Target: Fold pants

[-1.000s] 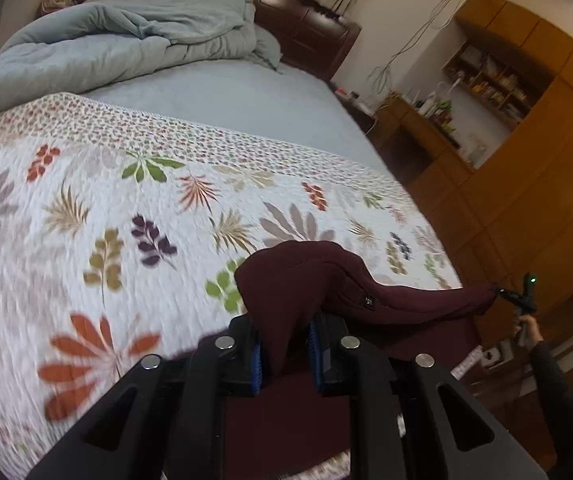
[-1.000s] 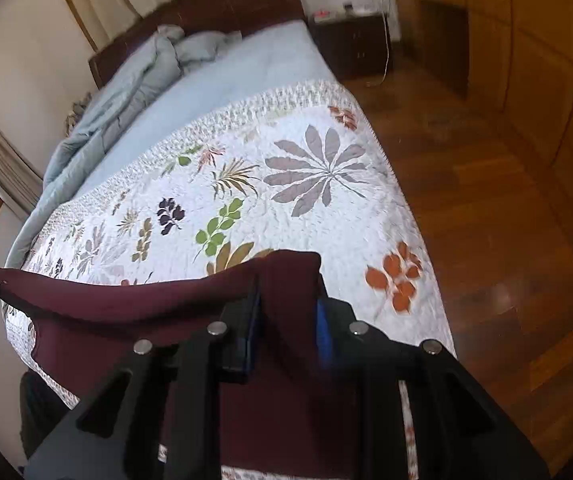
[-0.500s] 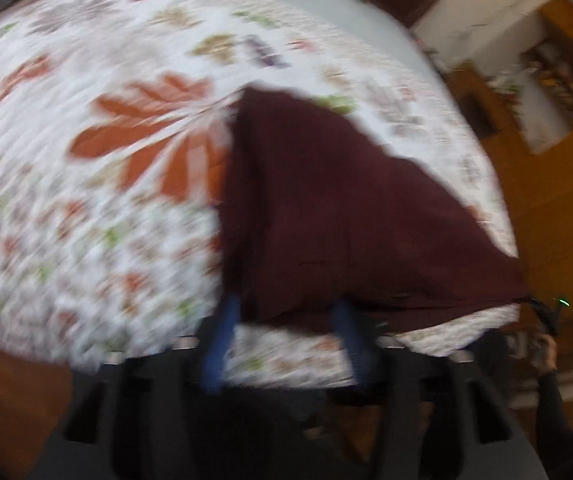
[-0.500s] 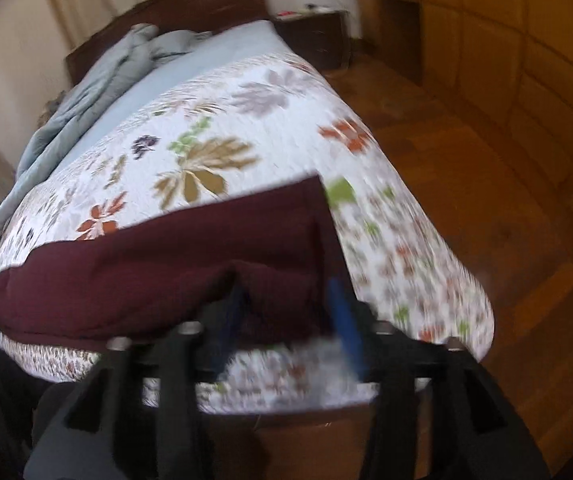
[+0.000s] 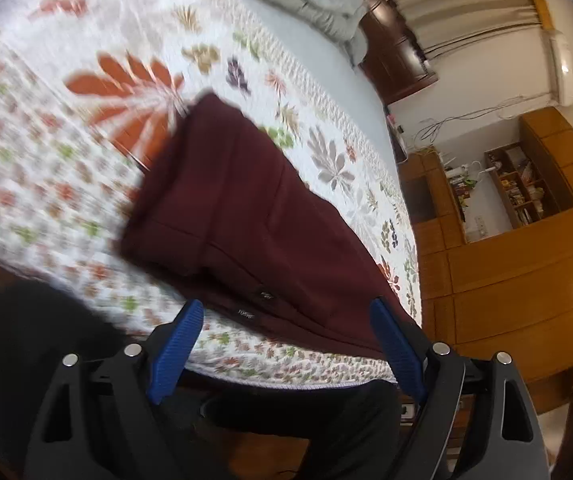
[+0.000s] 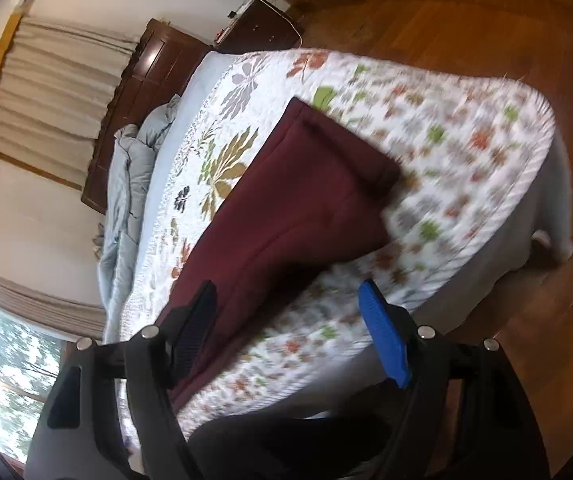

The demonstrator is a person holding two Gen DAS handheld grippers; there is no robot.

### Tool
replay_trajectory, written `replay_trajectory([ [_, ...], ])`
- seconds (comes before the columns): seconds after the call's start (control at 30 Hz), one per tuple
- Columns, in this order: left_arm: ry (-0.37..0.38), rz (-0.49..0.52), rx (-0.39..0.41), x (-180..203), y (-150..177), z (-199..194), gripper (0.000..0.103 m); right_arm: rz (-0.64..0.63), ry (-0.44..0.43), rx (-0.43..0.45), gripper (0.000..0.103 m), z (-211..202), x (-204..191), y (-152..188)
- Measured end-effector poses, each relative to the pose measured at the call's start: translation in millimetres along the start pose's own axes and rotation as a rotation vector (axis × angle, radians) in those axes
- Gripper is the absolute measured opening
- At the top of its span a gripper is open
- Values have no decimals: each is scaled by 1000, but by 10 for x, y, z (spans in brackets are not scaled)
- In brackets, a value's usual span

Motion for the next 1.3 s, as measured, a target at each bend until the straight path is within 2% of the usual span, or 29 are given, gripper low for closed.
replay_trajectory([
  [0.07, -114, -42, -15, -163, -70, 207, 86, -15, -4, -13, 75, 72, -98, 52],
  [0.13, -109, -84, -12, -235, -113, 282, 85, -27, -8, -27, 76, 115, -167, 91],
  [0.37, -141, -126, 9, -351, -319, 515, 83, -48, -4, -39, 77, 200, -236, 130],
  [0.4, -143, -116, 39, -333, -356, 559, 66, -44, -3, -39, 77, 218, -227, 128],
  [0.43, -151, -93, 63, -297, -376, 560, 40, -42, -1, -39, 77, 236, -213, 127],
  [0.47, -141, -66, 80, -261, -422, 577, 32, -40, 3, -38, 77, 255, -200, 127],
  [0.5, -89, -37, 118, -175, -489, 582, 25, -38, 3, -36, 77, 266, -200, 123],
  [0.53, -17, 5, 176, -59, -539, 524, 23, -38, 2, -33, 77, 271, -193, 111],
  [0.57, 45, 102, 256, 123, -564, 409, 22, -39, 0, -24, 77, 274, -196, 98],
  [0.6, 43, 200, 324, 253, -549, 308, 21, -37, -3, -15, 77, 266, -183, 90],
  [0.63, 21, 247, 362, 302, -512, 273, 21, -34, -8, -6, 77, 257, -177, 82],
  [0.67, 12, 208, 360, 228, -507, 285, 21, -33, -11, -4, 77, 243, -159, 83],
  [0.73, -18, -20, 251, -195, -471, 487, 21, -36, -5, -4, 77, 248, -137, 97],
  [0.77, -49, -95, 196, -368, -423, 591, 21, -27, 1, -3, 77, 251, -115, 99],
  [0.8, -70, -160, 147, -513, -339, 680, 21, -16, 2, -2, 77, 237, -89, 104],
  [0.83, -67, -184, 130, -558, -289, 701, 22, -5, 3, 1, 77, 227, -76, 100],
  [1.03, -48, -201, 105, -529, -246, 668, 34, 101, -29, 96, 76, -8, -44, -57],
  [1.13, -45, -193, 96, -521, -327, 699, 43, 162, -57, 88, 74, 25, -29, -106],
  [1.23, -45, -182, 93, -492, -399, 713, 50, 184, -44, 85, 71, 90, -21, -136],
  [1.3, -52, -177, 89, -475, -425, 742, 51, 211, -32, 85, 65, 128, 4, -170],
])
Point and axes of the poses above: each gripper's, at about its wrist camera, not at the fingertips, and z roughly the way its jaws point, x to its right, y to its underside, the point moved 7 cm from there along z, roughly the way its jaws point, and after that the axes turned 1 degree about x, right-handed, at the moved point
